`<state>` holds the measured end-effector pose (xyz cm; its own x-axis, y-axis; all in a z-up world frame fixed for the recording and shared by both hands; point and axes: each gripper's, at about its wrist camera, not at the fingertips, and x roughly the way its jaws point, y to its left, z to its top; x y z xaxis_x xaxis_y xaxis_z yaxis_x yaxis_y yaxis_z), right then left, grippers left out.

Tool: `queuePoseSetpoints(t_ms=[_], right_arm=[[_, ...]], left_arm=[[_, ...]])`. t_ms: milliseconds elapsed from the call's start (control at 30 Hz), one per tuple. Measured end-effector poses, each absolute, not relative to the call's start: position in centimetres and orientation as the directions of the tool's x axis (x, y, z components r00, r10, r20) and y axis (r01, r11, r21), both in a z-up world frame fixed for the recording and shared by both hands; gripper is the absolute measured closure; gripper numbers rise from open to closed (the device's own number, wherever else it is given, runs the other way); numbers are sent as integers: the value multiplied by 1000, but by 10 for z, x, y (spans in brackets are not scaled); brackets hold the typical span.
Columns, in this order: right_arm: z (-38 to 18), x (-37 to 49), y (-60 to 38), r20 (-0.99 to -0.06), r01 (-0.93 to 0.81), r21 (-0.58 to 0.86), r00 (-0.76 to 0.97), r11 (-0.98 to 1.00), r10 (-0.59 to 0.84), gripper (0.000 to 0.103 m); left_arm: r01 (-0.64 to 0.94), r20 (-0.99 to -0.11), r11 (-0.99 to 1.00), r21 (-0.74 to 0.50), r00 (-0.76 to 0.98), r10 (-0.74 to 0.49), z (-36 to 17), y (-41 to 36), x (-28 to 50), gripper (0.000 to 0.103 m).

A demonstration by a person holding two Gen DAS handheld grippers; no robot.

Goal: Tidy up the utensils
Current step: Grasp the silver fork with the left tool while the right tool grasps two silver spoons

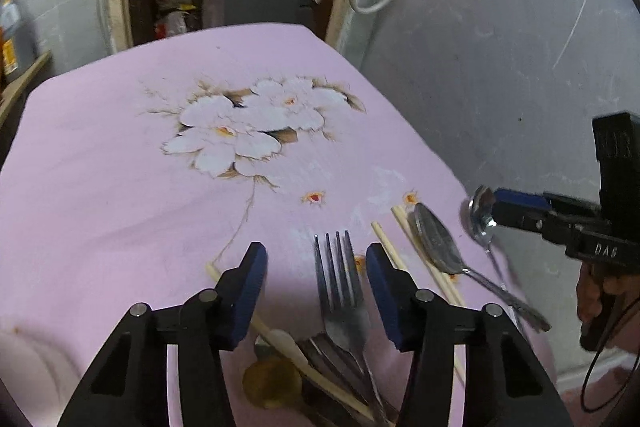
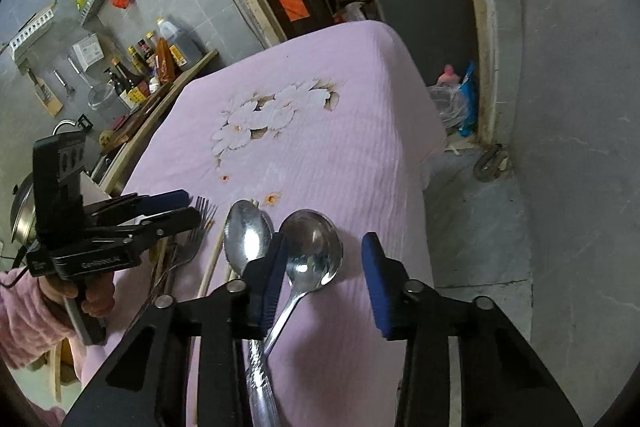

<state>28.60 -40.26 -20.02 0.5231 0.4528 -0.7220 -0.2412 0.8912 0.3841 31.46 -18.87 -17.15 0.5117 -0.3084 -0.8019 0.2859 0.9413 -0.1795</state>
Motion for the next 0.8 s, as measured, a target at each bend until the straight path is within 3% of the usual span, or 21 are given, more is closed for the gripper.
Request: queuePoseSetpoints(t_ms=[200,433,600,700,800], right_arm=[[-206,289,-400,-725,-259,403,496,878,479,82],[-207,287,-402,-724,-256,422,483,870,493,90],[-205,288,-403,-720,-266,429,477,864,504,97],[-204,289,-402,-721,-282,431,464,857,515,97],[-206,292,-399,-718,-296,455,436,840,542,97]], left_arm=[[296,-804,930,-218,485,-343,-175,-184,326,59],[298,-799,911,-286,451,-398,-178,-178,332,82],[253,-789,893,-373,419,-448,-176,-170,334,86],[225,-777,884,-409,422,-467,-171,-165,332,92],[200,-763,874,-444,427,-485,-169,-162,326,93]])
